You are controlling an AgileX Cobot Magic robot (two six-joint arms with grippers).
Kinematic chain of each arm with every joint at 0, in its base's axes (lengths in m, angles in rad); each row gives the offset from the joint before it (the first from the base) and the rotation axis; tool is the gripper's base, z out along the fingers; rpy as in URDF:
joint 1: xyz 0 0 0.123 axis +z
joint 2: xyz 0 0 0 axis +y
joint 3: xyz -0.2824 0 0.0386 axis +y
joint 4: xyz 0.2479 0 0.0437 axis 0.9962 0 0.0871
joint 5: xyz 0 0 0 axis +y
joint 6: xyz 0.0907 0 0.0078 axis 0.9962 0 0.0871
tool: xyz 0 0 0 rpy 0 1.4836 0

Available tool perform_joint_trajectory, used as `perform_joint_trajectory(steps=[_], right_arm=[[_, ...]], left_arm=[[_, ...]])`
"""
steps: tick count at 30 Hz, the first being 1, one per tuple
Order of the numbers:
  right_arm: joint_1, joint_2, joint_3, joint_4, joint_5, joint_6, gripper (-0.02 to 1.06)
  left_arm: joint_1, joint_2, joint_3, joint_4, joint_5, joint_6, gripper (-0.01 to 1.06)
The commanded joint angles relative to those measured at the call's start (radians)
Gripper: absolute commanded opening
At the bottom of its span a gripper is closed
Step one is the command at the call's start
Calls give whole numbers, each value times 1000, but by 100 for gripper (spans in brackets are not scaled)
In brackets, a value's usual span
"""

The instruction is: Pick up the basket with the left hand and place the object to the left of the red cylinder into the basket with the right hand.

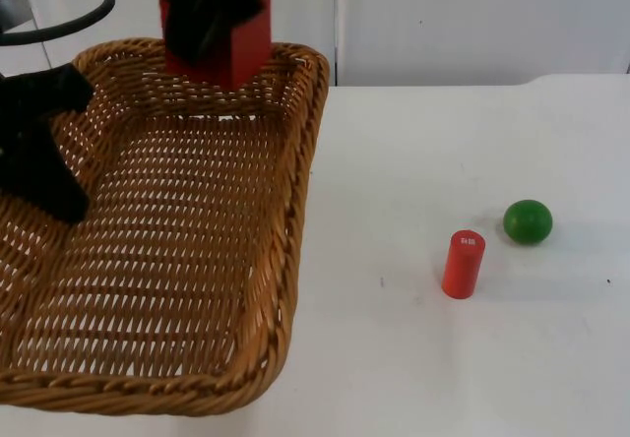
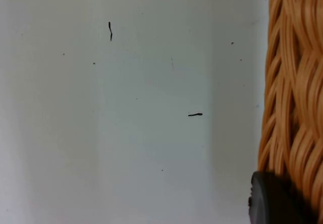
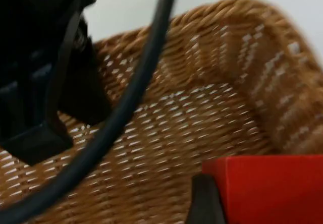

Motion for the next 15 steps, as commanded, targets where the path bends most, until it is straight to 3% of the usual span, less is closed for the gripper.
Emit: perform_joint_trajectory(steps=[1,11,15], right_arm=[[14,23,-15,-9,-6,9,0],[15,82,-15,3,-41,9,0],[15,90,-15,9,-48,9,9]], left_arm=[[-2,-17,-1,-18,5,-7,0],[-2,-17,-1,-18,5,-7,0],[-2,-17,-1,-18,5,-7,0]])
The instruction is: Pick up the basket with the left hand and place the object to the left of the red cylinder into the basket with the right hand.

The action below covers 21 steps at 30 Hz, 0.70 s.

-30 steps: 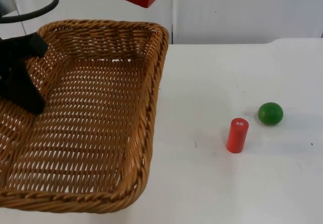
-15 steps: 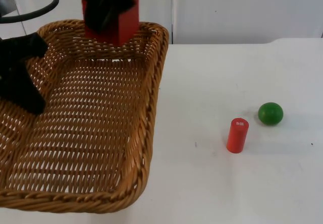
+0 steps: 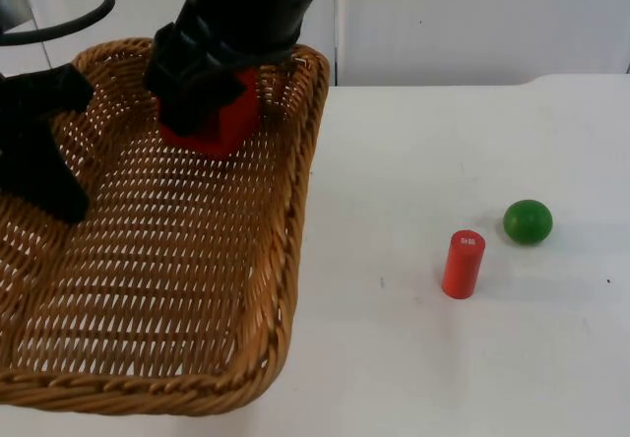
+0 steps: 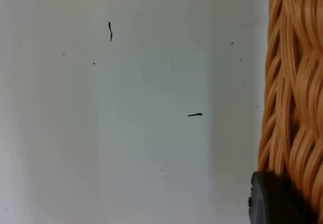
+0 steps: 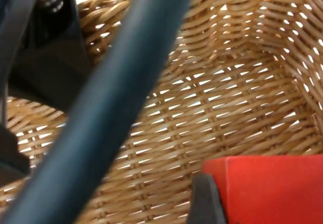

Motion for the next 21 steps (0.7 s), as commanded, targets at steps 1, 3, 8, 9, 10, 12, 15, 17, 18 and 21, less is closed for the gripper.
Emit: perform_joint_trajectory(steps=[1,3,8,9,10,12,15,17,18,21], right_arm=[[3,-5,-9,15,-20,-1,16],[3,-5,-9,22,-20,-1,26],[3,-5,-9,22,-21,12,68],[3,-5,-9,20,-21,14,74],[3,-5,-9,20,-21,14,77],[3,-11,-9,20,-21,14,77],[3,-21,-13,16,-21,14,77],[3,-41,-13,13,-15,14,77],[3,-41,-13,13,-15,14,77],[1,-77,-13,-23,13,14,77]], left_arm=[[-2,-17,-1,-18,5,-7,0],[-2,-17,-1,-18,5,-7,0],[-2,-17,-1,-18,5,-7,0],[-2,-17,-1,-18,5,-7,0],[-2,-17,-1,-18,5,-7,0],[-2,-17,-1,-18,5,-7,0],[-2,-17,-1,-18,5,-7,0],[-2,-17,-1,-18,5,-7,0],[-2,-17,-1,-18,5,-7,0],[-2,-17,-1,-18,5,-7,0]])
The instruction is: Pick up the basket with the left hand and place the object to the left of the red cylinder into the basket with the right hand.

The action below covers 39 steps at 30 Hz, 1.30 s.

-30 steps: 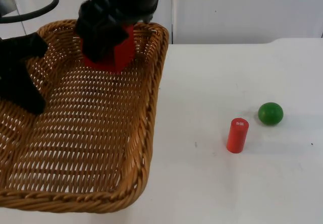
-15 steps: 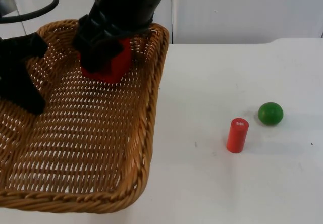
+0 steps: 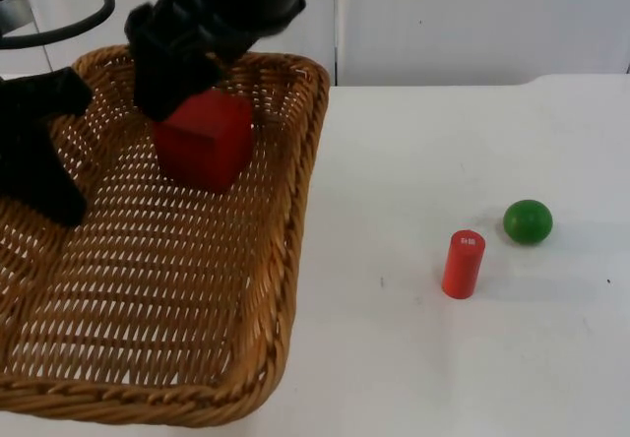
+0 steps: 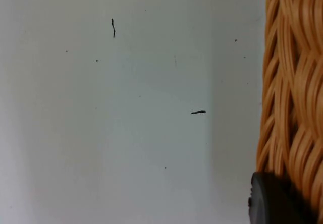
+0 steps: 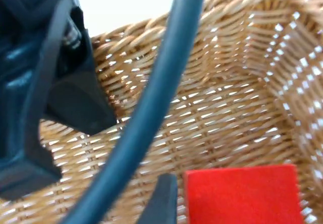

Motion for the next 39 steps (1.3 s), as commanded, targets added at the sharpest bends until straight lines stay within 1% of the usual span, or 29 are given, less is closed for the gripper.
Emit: perform_joint_trajectory(steps=[1,5,12,17,20,21,24,32,39], right_arm=[[-1,-57,-11,-47,42,1,77],[-14,-88,-11,-60,79,32,77],[-54,-137,-4,-47,134,42,77],[-83,-200,56,-33,119,42,77],[-104,-280,144,-33,85,42,77],[-104,-280,144,-33,85,42,77],[-111,-354,218,-33,64,42,77],[-127,-475,332,-33,58,38,77],[-154,-575,449,-37,25,38,77]], left_arm=[[-2,-17,-3,-26,5,-5,0],[-2,-17,-3,-26,5,-5,0],[-2,-17,-3,-24,10,-5,0],[-2,-17,-3,-24,10,-5,0],[-2,-17,-3,-24,8,-5,0],[-2,-17,-3,-24,8,-5,0],[-2,-17,-3,-24,8,-5,0],[-2,-17,-3,-24,6,-5,0],[-2,-17,-3,-24,2,-5,0]])
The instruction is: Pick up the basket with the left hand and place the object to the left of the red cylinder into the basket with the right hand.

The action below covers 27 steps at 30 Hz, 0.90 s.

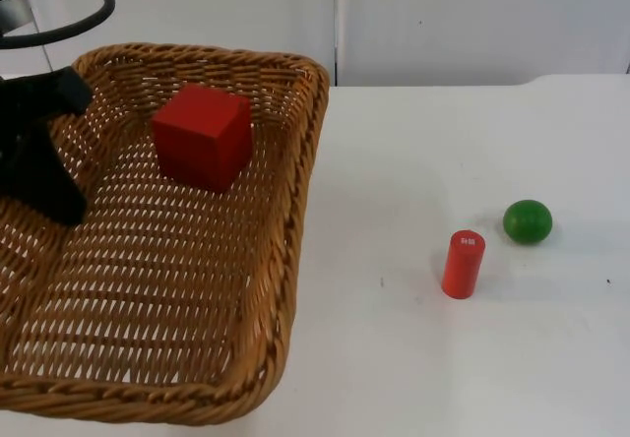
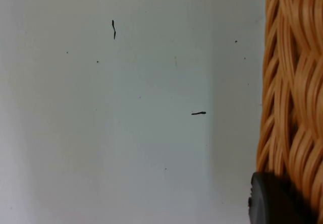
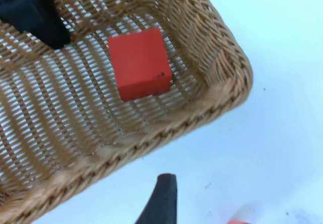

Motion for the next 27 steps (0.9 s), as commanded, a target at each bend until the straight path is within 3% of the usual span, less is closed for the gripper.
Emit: perform_joint_trajectory(steps=[1,6,27], right_arm=[[-8,-40,39,-2,-36,-5,77],[-8,-90,76,-14,-79,-1,77],[-8,-123,77,-14,-57,13,77]], left_arm=[[-2,-17,-3,-24,4,-5,0],[-2,-17,-3,-24,4,-5,0],[-2,-17,-3,-24,-22,-5,0]])
